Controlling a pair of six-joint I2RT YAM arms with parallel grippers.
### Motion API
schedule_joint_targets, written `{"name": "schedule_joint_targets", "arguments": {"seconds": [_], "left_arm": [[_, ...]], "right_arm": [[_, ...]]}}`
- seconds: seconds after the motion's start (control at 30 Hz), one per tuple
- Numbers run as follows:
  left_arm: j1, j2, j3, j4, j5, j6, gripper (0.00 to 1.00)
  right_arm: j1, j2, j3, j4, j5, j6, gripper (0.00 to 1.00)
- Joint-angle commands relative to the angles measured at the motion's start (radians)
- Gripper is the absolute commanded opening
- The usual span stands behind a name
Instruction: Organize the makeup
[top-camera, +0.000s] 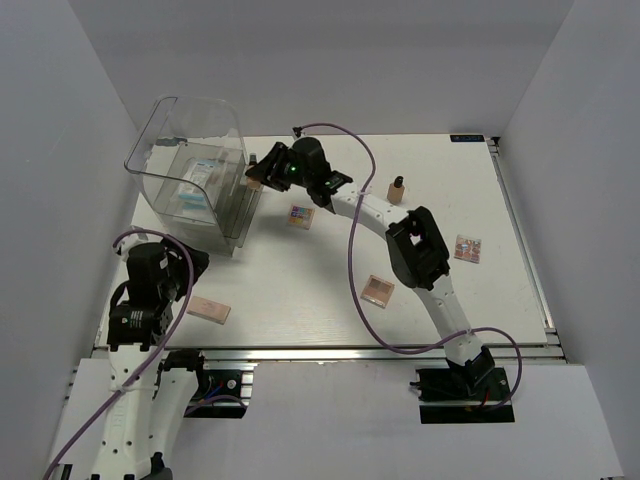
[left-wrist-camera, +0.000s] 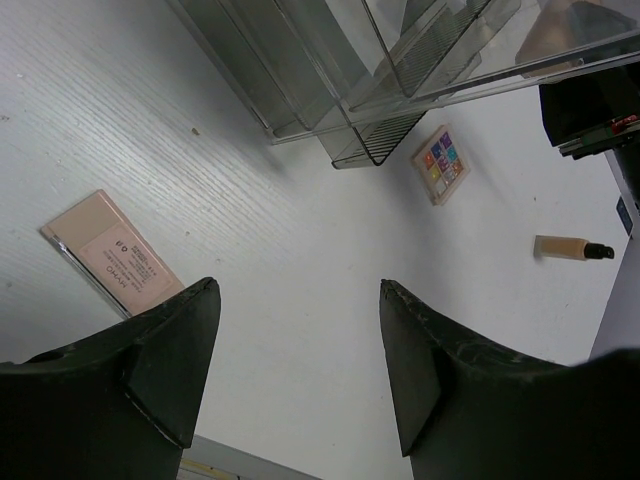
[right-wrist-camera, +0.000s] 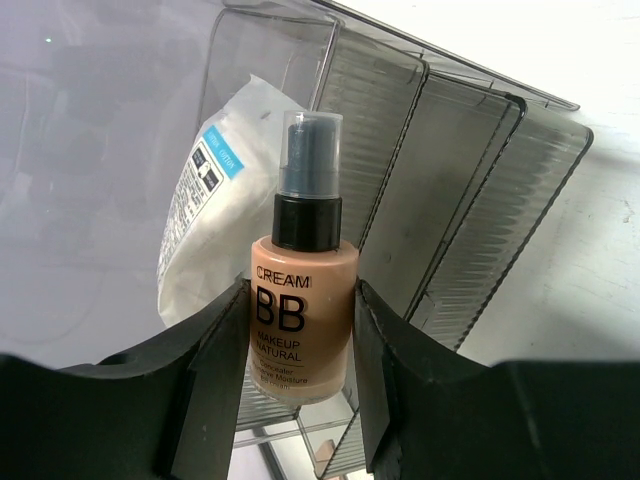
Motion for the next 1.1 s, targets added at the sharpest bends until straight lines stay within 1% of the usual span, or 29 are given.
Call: {"name": "schedule_joint_targets", "arguments": {"seconds": [0.0, 0.03, 0.07, 0.13, 0.23, 0.27, 0.37, 0.4, 0.43, 0.47, 0.5, 0.7, 0.77, 0.8, 0.87, 0.9, 0.93, 0.97, 1.0, 1.03, 1.07], "left_arm": [[-0.003, 0.013, 0.043, -0.001, -0.013, 0.017, 0.75], [-0.003, 0.015, 0.046, -0.002, -0.013, 0.019, 0.74], [-0.003, 0.015, 0.053, -0.009, -0.015, 0.022, 0.74], [-0.003, 0.012, 0.057, -0.012, -0.018, 0.025, 0.74], [-0.003, 0.006, 0.068, -0.025, -0.026, 0.025, 0.74], [-0.001, -0.001, 0.068, -0.03, -0.029, 0.023, 0.75], [-0.001, -0.01, 0.07, -0.035, -0.033, 0.019, 0.74], [-0.001, -0.011, 0.066, -0.033, -0.033, 0.017, 0.74], [-0.001, -0.013, 0.065, -0.033, -0.032, 0.017, 0.74], [-0.001, -0.013, 0.063, -0.032, -0.032, 0.017, 0.74], [-0.001, -0.013, 0.063, -0.032, -0.032, 0.017, 0.74], [-0.003, -0.01, 0.074, -0.025, -0.033, 0.033, 0.74], [-0.001, -0.011, 0.08, -0.019, -0.029, 0.036, 0.73], [-0.003, -0.016, 0.082, -0.015, -0.027, 0.042, 0.7], [-0.003, -0.025, 0.082, 0.001, -0.021, 0.046, 0.65], [-0.001, -0.039, 0.08, 0.007, -0.018, 0.053, 0.59], [-0.003, -0.048, 0.076, 0.022, -0.015, 0.054, 0.54], [-0.003, -0.057, 0.065, 0.03, -0.004, 0.056, 0.5], [-0.003, -0.066, 0.059, 0.042, 0.006, 0.063, 0.45], [-0.003, -0.088, 0.051, 0.068, 0.016, 0.066, 0.35], [-0.003, -0.099, 0.036, 0.08, 0.025, 0.071, 0.32]], "right_arm": [[0.013, 0.016, 0.033, 0.074, 0.038, -0.018, 0.02], [0.017, 0.017, 0.033, 0.074, 0.038, -0.018, 0.04], [0.018, 0.02, 0.033, 0.074, 0.041, -0.022, 0.11], [0.021, 0.027, 0.03, 0.074, 0.044, -0.02, 0.17], [0.022, 0.033, 0.024, 0.074, 0.05, -0.023, 0.31], [0.021, 0.033, 0.022, 0.075, 0.047, -0.029, 0.42], [0.022, 0.03, 0.021, 0.089, 0.035, -0.041, 0.52], [0.022, 0.025, 0.019, 0.089, 0.03, -0.045, 0.6], [0.022, 0.024, 0.019, 0.091, 0.03, -0.048, 0.6], [0.022, 0.022, 0.019, 0.092, 0.026, -0.051, 0.63], [0.022, 0.021, 0.015, 0.091, 0.023, -0.058, 0.63], [0.021, -0.002, -0.007, 0.092, 0.009, -0.086, 0.64], [0.018, -0.025, -0.019, 0.091, -0.016, -0.118, 0.65], [0.014, -0.038, -0.027, 0.089, -0.03, -0.142, 0.65], [0.011, -0.094, -0.047, 0.089, -0.081, -0.326, 0.66], [0.01, -0.12, -0.062, 0.095, -0.103, -0.429, 0.67], [0.011, -0.159, -0.14, 0.114, -0.129, -0.683, 0.71], [0.011, -0.256, -0.207, 0.144, -0.175, -0.819, 0.73], [0.01, -0.315, -0.291, 0.242, -0.186, -0.945, 0.75], [0.002, -0.382, -0.39, 0.311, -0.198, -1.063, 0.85], [-0.002, -0.506, -0.599, 0.385, -0.209, -1.279, 0.89]]}}
